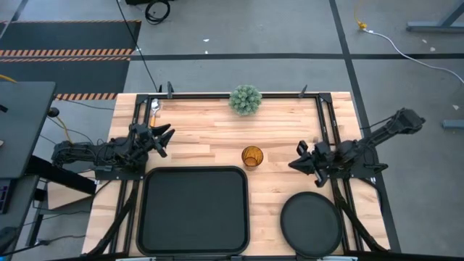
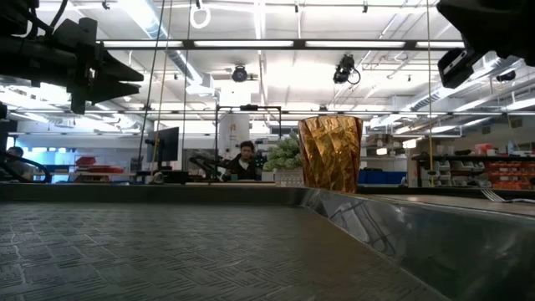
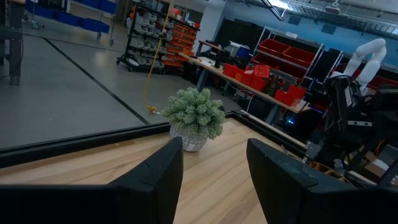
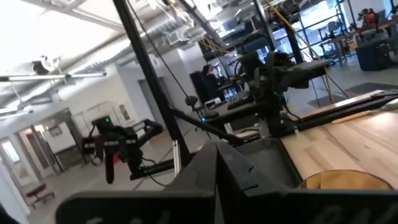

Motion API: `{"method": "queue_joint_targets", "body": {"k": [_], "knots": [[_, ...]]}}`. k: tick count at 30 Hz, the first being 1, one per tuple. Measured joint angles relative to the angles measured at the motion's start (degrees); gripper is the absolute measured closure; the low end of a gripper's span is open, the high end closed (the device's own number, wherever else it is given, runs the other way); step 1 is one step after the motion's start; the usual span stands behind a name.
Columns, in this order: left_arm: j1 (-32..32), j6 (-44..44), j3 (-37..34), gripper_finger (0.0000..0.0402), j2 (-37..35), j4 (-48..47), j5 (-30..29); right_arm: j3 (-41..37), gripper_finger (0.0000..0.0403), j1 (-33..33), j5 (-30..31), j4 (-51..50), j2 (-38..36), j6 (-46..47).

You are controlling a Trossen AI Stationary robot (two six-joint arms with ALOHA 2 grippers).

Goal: Pick and place plate/cup/fork/spoon on tray
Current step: Put the brown cup on the black serving tray

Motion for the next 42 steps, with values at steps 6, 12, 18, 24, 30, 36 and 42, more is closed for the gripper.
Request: {"method": "queue_joint_targets", "body": {"k": [6, 12, 18, 24, 30, 36, 42], "knots": [[0.01, -0.01, -0.01, 0.0218, 0.0, -0.01, 0.0, 0.0, 0.0397, -0.2, 2.31, 0.62, 3.81, 1.87], [0.01, -0.01, -0.01, 0.0218, 0.01, -0.02, 0.0, 0.0, 0.0396, -1.34, 3.36, -0.69, 4.51, 6.63], [0.0, -0.01, -0.01, 0.0218, 0.02, -0.02, 0.0, 0.0, 0.0397, -1.84, 7.63, -5.56, 4.56, 7.89], [0.01, 0.0, -0.02, 0.0218, 0.0, -0.01, 0.0, 1.0, 0.04, 1.74, 15.78, -8.91, 9.26, 7.82], [0.0, 0.01, -0.02, 0.0218, 0.01, 0.0, 0.0, 14.52, 0.04, 6.2, 20.96, -17.22, 20.37, -0.3], [0.0, -0.01, -0.02, 0.0218, 0.02, 0.0, 0.0, 35.92, 0.0388, 4.94, 18.83, -39.93, 33.53, -7.44], [0.0, -0.01, -0.01, 0.0218, 0.0, -0.01, 0.0, 51.86, 0.033, 1.71, 10.34, -53.1, 46.51, -11.02]]}}
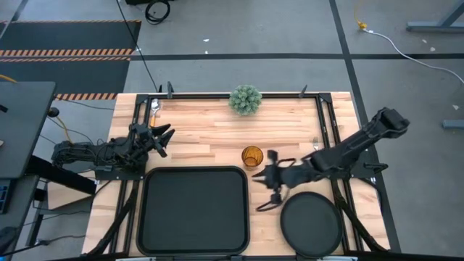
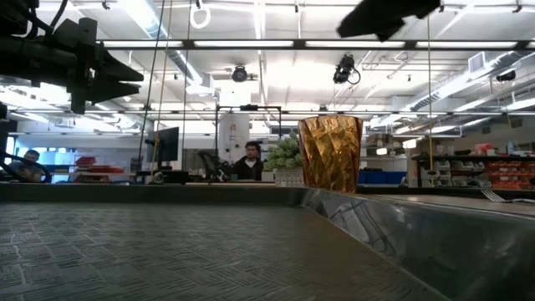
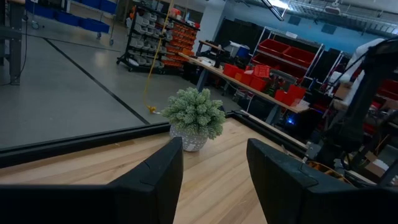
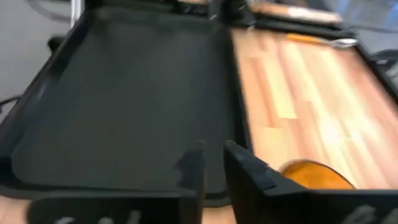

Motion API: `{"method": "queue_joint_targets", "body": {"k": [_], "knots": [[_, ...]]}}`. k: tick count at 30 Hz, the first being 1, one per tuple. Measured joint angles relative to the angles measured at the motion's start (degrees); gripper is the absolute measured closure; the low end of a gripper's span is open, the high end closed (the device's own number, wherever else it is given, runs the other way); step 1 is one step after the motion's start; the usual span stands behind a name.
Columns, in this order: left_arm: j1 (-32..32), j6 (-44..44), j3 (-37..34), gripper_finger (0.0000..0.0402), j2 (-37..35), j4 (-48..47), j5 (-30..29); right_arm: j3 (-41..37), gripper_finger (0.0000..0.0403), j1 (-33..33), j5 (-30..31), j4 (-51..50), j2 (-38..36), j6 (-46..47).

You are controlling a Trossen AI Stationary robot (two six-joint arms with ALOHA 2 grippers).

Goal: Pick and place plate/cup/fork/spoon on tray
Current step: Put the brown cup on the black serving tray

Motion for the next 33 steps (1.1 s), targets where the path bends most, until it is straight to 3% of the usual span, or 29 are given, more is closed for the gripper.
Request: {"method": "queue_joint_targets", "body": {"k": [11, 16, 23, 33], "knots": [[0.01, 0.0, -0.01, 0.0218, 0.02, -0.01, 0.0, 14.46, 0.0161, -6.94, -3.35, -18.15, 13.72, -1.77], [0.01, 0.01, 0.0, 0.0218, 0.01, 0.01, 0.0, 15.22, 0.0121, -10.46, -6.07, -22.81, 15.1, 0.7], [0.0, 0.0, -0.01, 0.0218, 0.02, -0.01, 0.0, 15.22, 0.0132, -13.86, -5.92, -27.75, 15.13, 3.8], [0.01, -0.01, -0.01, 0.0218, 0.02, 0.08, 0.0, 15.22, 0.0204, -15.81, -10.65, -27.37, 18.4, 4.04]]}}
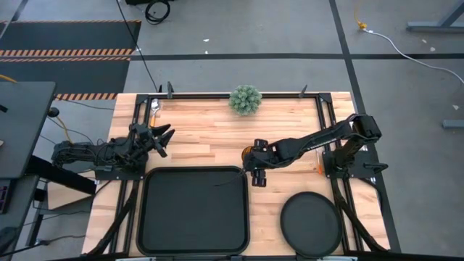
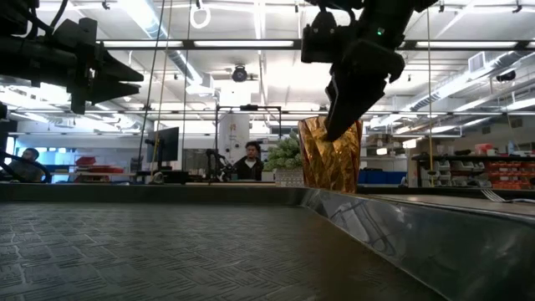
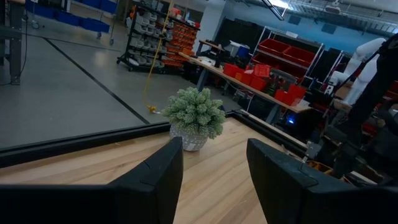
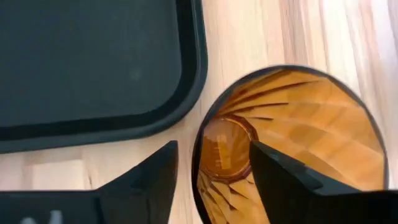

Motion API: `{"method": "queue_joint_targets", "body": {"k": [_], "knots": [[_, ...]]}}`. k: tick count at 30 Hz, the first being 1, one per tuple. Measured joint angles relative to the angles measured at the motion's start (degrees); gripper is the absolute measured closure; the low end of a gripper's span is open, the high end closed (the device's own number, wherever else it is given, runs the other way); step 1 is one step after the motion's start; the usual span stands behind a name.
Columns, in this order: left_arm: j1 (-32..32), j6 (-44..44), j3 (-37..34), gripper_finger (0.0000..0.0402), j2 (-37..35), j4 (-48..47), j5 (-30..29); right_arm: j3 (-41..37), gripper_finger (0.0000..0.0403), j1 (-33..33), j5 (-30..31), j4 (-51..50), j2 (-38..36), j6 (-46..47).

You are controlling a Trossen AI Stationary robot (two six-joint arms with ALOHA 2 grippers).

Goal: Pick and place plate/cup/fork/spoon on tray
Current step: Put the brown cup on the black serving tray

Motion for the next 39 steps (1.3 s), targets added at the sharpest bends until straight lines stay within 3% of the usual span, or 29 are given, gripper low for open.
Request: {"method": "queue_joint_targets", "body": {"k": [6, 14, 26, 32, 39], "knots": [[0.0, 0.01, 0.01, 0.0218, -0.04, 0.17, 0.0, -0.03, 0.0269, 0.17, -0.02, 0.8, 0.99, 0.0], [-0.01, 0.0, 0.01, 0.0218, 0.0, -0.03, 0.0, -0.04, 0.0387, 1.84, 0.61, 2.26, 0.99, 0.61], [-0.02, 0.0, 0.01, 0.0218, 0.0, -0.06, 0.0, 2.8, 0.039, 7.53, 12.37, 2.22, -2.61, 0.17], [-0.01, 0.01, 0.01, 0.0218, 0.0, -0.07, 0.0, 8.22, 0.0387, 7.54, 11.52, 3.64, -3.21, -0.48], [-0.02, 0.01, 0.01, 0.0218, 0.0, -0.04, 0.0, 14.06, 0.0389, 8.56, 8.83, 14.1, -2.86, -2.35]]}}
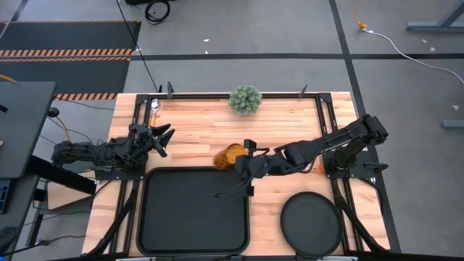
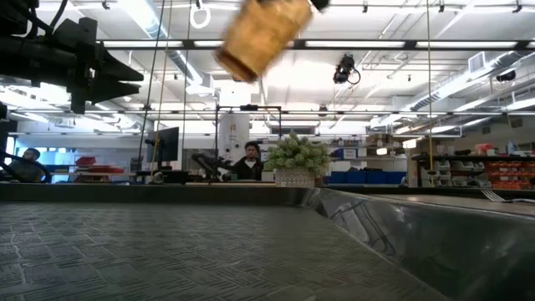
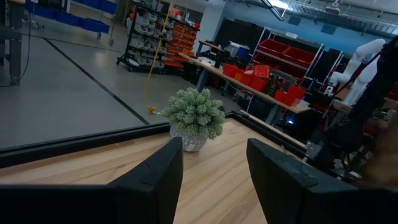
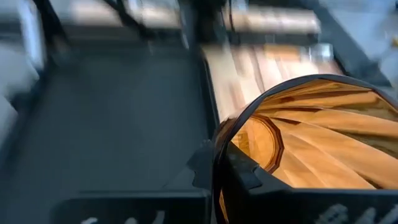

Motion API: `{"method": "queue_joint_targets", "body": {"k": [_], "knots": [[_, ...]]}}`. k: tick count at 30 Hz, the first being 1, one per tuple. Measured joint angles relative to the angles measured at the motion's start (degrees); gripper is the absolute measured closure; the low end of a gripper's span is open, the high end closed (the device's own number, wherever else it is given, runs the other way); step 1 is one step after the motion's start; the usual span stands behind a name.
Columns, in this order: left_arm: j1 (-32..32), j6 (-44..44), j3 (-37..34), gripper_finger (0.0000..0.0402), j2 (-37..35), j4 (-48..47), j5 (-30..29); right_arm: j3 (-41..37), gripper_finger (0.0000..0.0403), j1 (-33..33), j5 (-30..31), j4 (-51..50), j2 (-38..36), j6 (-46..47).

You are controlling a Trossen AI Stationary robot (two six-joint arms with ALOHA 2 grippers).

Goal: Pick and place plate/cup/fork/spoon on tray
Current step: Put the brown cup on the black serving tray

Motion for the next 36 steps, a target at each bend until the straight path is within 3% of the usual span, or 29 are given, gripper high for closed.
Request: {"method": "queue_joint_targets", "body": {"k": [9, 14, 22, 27, 31, 36], "knots": [[0.02, 0.0, 0.0, 0.0218, 0.0, 0.03, 0.01, 2.3, 0.0389, 1.52, 2.85, 18.54, 3.11, -3.83], [0.01, -0.02, -0.04, 0.0218, 0.57, 0.26, 0.02, 8.89, 0.0389, 0.71, 3.09, 17.31, 10.51, -3.93], [0.01, 0.0, -0.02, 0.0218, 1.11, 0.0, 0.48, 31.0, 0.0388, 0.55, 2.65, 7.38, 25.73, -4.94], [0.02, 0.0, -0.02, 0.0218, 1.12, 0.16, 0.68, 42.34, 0.0388, 0.62, 1.12, 7.14, 33.12, -7.25], [0.02, 0.0, -0.02, 0.0218, 1.13, -0.09, 0.64, 48.48, 0.0388, 0.61, -0.28, 7.81, 38.04, -8.29], [-0.01, -0.02, -0.02, 0.0218, 1.11, 0.02, 0.63, 50.79, 0.0388, 1.03, -4.18, 11.93, 43.33, -10.91]]}}
